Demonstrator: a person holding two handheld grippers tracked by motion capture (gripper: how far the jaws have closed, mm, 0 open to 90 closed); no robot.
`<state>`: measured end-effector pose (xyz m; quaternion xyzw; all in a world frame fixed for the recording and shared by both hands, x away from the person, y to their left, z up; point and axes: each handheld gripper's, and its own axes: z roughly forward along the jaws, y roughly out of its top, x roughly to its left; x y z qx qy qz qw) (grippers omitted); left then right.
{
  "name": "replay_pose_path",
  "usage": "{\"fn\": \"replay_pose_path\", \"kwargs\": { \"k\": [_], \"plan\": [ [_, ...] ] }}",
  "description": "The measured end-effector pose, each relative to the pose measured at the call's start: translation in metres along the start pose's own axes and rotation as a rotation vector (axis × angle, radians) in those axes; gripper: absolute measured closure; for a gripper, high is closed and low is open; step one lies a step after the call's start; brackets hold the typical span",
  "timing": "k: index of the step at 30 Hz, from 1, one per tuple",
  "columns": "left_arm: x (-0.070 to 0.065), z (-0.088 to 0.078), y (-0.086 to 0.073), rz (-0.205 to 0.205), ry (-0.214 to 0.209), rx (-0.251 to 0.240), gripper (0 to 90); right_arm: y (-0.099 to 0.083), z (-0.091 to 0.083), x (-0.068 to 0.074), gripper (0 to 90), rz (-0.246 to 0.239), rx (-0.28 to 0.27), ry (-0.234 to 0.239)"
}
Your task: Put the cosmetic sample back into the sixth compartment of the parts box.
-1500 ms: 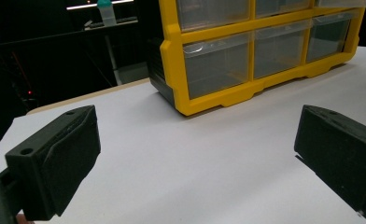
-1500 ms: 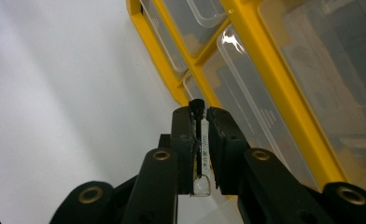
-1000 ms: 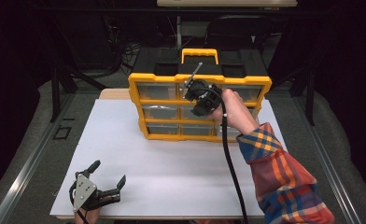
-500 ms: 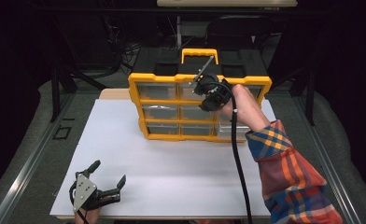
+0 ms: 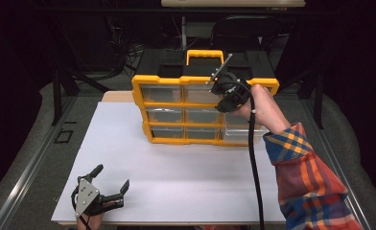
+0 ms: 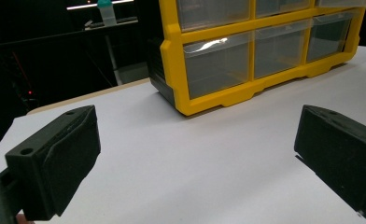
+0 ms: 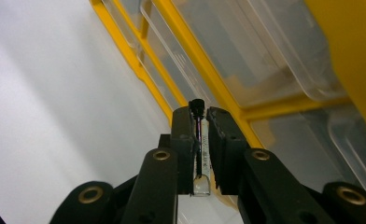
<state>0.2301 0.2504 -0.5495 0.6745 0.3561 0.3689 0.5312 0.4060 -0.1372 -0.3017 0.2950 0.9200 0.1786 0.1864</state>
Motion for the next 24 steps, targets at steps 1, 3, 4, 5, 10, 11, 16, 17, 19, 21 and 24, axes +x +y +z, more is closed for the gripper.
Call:
{"fn": "replay_pose_path", "kwargs": {
  "k": [1, 3, 4, 5, 10, 11, 16, 17, 19, 21, 24],
  "plan": [
    [0.000, 0.000, 0.000, 0.000, 0.000, 0.001, 0.2, -0.001, -0.001, -0.002, 80.8, -0.003, 0.007, -0.001],
    [0.000, 0.000, 0.000, -0.001, 0.001, 0.001, 0.2, -0.005, -0.003, -0.004, 80.8, 0.003, 0.014, -0.007],
    [0.000, 0.000, 0.000, -0.001, 0.001, 0.001, 0.2, -0.006, -0.004, -0.005, 80.8, 0.009, 0.011, -0.010],
    [0.000, 0.000, 0.000, 0.000, 0.001, 0.001, 0.2, -0.008, -0.005, -0.006, 80.8, 0.016, 0.014, -0.011],
    [0.000, 0.000, 0.000, 0.000, 0.001, 0.001, 0.2, -0.018, -0.009, -0.014, 80.8, 0.030, 0.030, -0.021],
    [0.000, 0.000, 0.000, 0.000, 0.001, 0.001, 0.2, -0.022, -0.009, -0.016, 80.8, 0.042, 0.029, -0.024],
    [0.000, 0.000, 0.000, -0.001, 0.003, 0.001, 0.2, -0.031, -0.008, -0.021, 80.8, 0.052, 0.052, -0.028],
    [0.000, 0.000, 0.000, -0.002, 0.003, 0.001, 0.2, -0.033, -0.007, -0.022, 80.8, 0.057, 0.061, -0.027],
    [0.000, 0.000, 0.000, 0.000, 0.003, 0.001, 0.2, -0.037, -0.005, -0.023, 80.8, 0.062, 0.068, -0.028],
    [0.000, 0.000, 0.000, -0.001, 0.002, 0.001, 0.2, -0.040, -0.003, -0.024, 80.8, 0.067, 0.073, -0.025],
    [0.000, 0.000, 0.000, 0.000, 0.003, 0.000, 0.2, -0.044, 0.000, -0.025, 80.8, 0.074, 0.086, -0.022]
  ]
}}
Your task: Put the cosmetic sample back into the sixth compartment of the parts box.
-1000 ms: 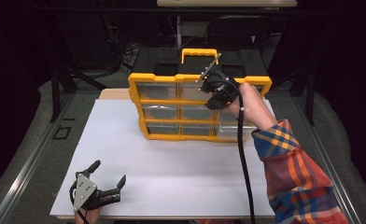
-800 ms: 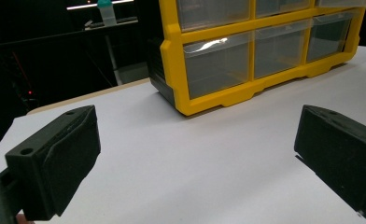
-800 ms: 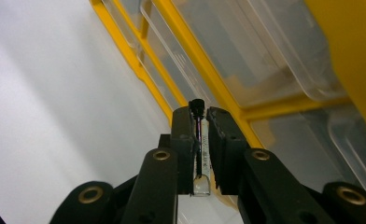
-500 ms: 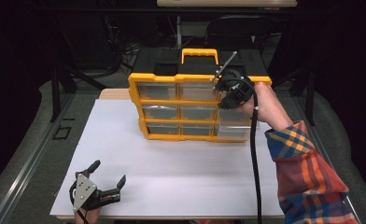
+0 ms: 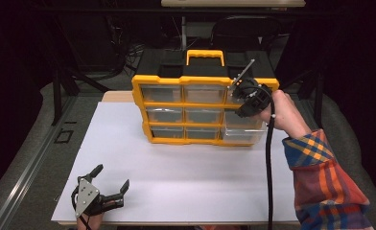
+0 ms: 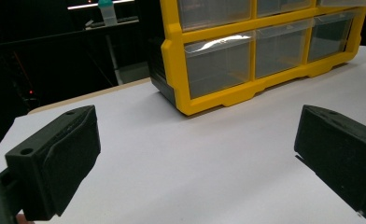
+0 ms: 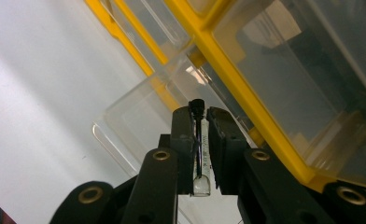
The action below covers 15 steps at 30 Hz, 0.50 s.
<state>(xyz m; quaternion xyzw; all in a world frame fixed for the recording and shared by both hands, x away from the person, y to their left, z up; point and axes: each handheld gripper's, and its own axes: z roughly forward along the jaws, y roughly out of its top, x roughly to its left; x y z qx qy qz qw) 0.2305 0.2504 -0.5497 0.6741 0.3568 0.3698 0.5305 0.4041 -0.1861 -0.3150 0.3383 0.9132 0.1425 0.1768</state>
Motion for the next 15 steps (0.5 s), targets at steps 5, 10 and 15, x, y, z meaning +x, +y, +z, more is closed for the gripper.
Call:
{"fn": "replay_pose_path", "kwargs": {
  "k": [5, 10, 15],
  "plan": [
    [0.000, 0.000, 0.000, 0.000, 0.000, 0.000, 0.2, -0.006, 0.005, -0.003, 80.7, 0.006, 0.005, 0.003],
    [0.000, 0.000, 0.000, -0.003, -0.001, -0.001, 0.2, -0.011, 0.012, -0.003, 80.8, 0.009, 0.019, 0.010],
    [0.000, 0.000, 0.000, -0.002, -0.001, 0.000, 0.2, -0.015, 0.020, -0.004, 80.7, 0.010, 0.022, 0.014]
  ]
}}
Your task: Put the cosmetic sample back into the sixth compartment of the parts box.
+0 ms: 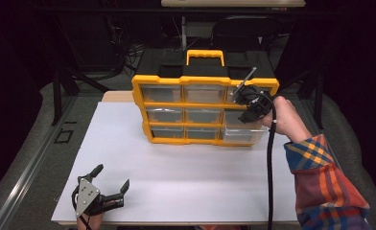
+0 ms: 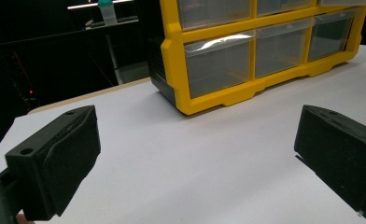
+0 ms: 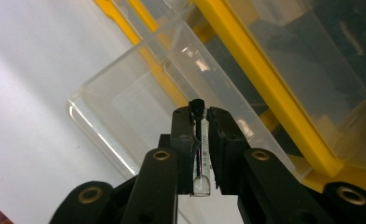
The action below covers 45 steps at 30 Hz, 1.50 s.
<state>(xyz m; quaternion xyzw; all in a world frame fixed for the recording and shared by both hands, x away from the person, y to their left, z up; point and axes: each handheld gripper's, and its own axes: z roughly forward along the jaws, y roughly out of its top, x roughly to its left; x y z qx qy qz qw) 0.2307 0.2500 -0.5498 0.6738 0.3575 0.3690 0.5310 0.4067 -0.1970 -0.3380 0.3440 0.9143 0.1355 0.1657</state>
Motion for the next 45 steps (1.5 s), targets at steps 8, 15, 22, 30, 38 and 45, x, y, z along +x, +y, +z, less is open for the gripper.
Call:
{"fn": "replay_pose_path", "kwargs": {
  "k": [8, 15, 22, 30, 38, 45],
  "plan": [
    [0.000, 0.000, 0.000, 0.001, 0.000, -0.001, 0.2, 0.000, 0.010, 0.001, 80.7, -0.009, 0.019, 0.009],
    [0.000, 0.000, 0.000, 0.000, 0.000, -0.001, 0.2, 0.000, 0.020, 0.000, 80.6, -0.014, 0.039, 0.015],
    [0.000, 0.000, 0.000, 0.000, 0.000, -0.001, 0.2, -0.002, 0.024, -0.001, 76.4, 0.002, 0.021, 0.001],
    [0.000, 0.000, 0.000, 0.002, -0.001, 0.000, 0.2, -0.002, 0.011, -0.001, 69.4, 0.008, -0.008, -0.011],
    [0.000, 0.000, 0.000, 0.001, -0.003, 0.000, 0.2, 0.006, -0.011, 0.005, 61.9, 0.002, -0.078, 0.008],
    [0.000, -0.001, 0.000, 0.000, -0.002, -0.001, 0.2, 0.016, -0.018, 0.016, 48.1, -0.006, -0.120, 0.020]
  ]
}}
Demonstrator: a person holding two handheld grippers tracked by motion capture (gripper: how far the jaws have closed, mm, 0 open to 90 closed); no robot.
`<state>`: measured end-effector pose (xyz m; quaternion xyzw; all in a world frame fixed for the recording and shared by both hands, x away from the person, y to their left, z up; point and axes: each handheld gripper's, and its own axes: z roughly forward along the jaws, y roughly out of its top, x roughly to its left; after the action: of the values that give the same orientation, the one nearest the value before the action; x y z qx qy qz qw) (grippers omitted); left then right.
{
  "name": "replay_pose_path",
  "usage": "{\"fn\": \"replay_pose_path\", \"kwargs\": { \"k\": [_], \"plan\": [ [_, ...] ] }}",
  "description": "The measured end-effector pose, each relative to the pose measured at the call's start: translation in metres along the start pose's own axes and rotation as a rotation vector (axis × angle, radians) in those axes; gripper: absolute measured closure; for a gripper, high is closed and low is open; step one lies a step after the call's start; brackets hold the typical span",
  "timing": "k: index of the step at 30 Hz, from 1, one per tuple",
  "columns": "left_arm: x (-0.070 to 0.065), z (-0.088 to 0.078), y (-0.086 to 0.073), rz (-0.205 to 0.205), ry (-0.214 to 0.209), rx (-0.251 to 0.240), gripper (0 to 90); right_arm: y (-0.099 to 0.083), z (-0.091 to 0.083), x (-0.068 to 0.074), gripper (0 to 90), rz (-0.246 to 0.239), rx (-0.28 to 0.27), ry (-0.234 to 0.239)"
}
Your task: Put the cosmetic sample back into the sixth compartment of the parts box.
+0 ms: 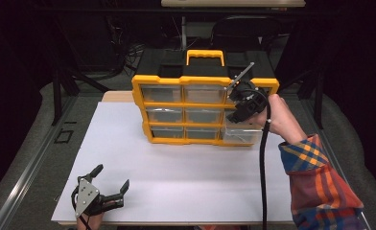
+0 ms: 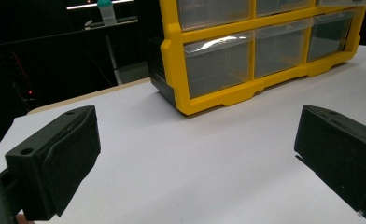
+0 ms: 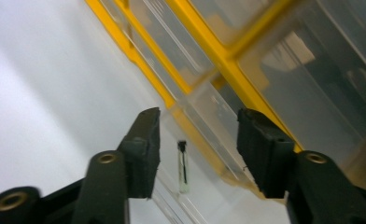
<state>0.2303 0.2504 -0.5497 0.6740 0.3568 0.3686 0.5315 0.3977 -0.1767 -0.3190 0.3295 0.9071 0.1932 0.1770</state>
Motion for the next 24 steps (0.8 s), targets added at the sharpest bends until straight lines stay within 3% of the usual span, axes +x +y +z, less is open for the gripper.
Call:
{"fn": "replay_pose_path", "kwargs": {
  "k": [10, 24],
  "plan": [
    [0.000, 0.000, 0.000, 0.000, -0.001, 0.001, 0.2, 0.017, 0.010, 0.021, 21.3, -0.023, -0.042, 0.026],
    [0.000, -0.001, 0.000, 0.000, -0.002, -0.001, 0.2, 0.037, 0.033, 0.061, 5.6, -0.070, -0.127, 0.082]
  ]
}}
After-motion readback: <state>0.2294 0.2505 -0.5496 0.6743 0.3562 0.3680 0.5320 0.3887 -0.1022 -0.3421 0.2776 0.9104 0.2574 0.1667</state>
